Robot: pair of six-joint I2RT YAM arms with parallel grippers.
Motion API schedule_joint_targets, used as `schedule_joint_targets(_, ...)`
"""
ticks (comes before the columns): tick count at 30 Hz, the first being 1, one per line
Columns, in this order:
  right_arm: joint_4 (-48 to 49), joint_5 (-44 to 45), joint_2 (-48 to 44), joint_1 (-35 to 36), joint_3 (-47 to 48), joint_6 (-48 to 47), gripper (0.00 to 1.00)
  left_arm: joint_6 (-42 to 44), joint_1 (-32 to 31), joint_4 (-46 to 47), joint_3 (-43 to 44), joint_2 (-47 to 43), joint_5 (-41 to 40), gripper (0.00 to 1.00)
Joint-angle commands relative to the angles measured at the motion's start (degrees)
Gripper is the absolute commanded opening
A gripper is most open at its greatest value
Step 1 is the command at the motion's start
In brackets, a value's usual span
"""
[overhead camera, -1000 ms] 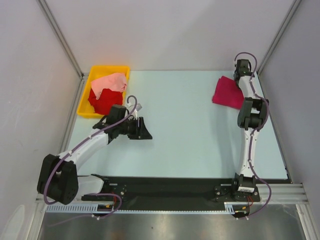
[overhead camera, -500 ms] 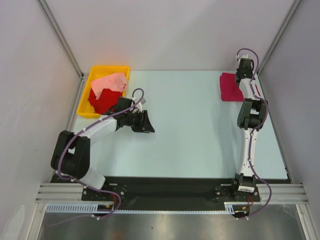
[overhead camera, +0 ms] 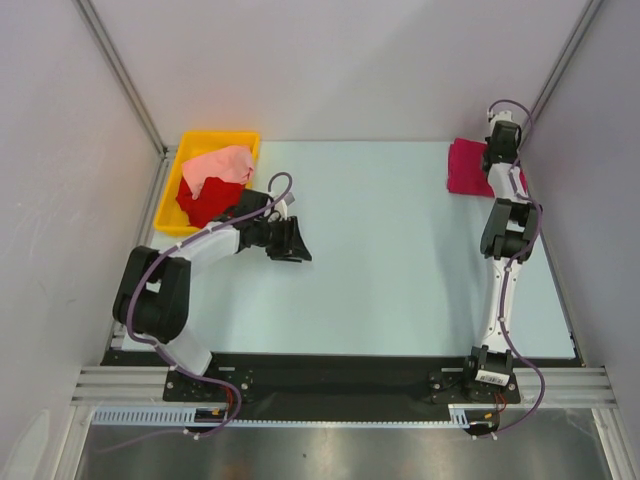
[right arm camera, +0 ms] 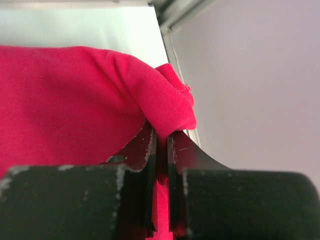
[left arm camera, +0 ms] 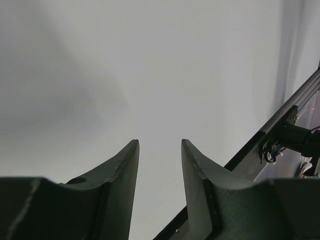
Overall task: Fold and stack the t-shirts
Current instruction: Neatly place the folded tshirt to the corner
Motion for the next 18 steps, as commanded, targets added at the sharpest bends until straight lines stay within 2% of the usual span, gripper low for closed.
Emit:
schedule_joint_targets(1,7.6,-4.7,0.5,0.3,2.3,1.0,0.0,-0.4,0.3,1.6,2.3,0.1,1.5,0.44)
schedule_joint_targets(7,10.4,-6.0,1.5,0.5,3.2,1.9,0.0,-1.1,-0.1,1.8,2.3,0.2,1.4,0.44)
schedule_joint_targets(8,10.5,-6.0,1.6,0.4,3.1,2.1,0.05,-1.1,-0.1,1.9,2.4,0.2,1.3,0.44)
schedule_joint_targets(9,10.6,-5.4,1.5,0.3,3.0,2.5,0.17,-1.3,-0.2,1.7,2.3,0.1,1.3,0.44)
schedule_joint_targets(10,11.5,-2.8,1.6,0.4,2.9,3.5,0.33,-1.3,-0.2,1.8,2.3,0.0,1.3,0.44)
schedule_joint_targets(11,11.8,-1.6,1.1,0.2,2.7,3.9,0.57,-1.4,-0.3,1.7,2.1,-0.3,1.2,0.44)
schedule_joint_targets(13,11.4,1.4,0.5,0.2,2.8,4.8,0.66,-1.5,-0.4,1.7,1.9,-0.9,0.9,0.44)
schedule_joint_targets(15,10.5,8.2,-1.7,0.1,2.4,6.0,0.89,-1.6,-0.4,1.5,1.7,-2.2,0.5,0.44)
schedule_joint_targets(18,4.5,15.2,-7.0,0.1,0.8,9.6,0.97,-1.4,-0.5,0.7,1.9,-3.9,0.1,0.44)
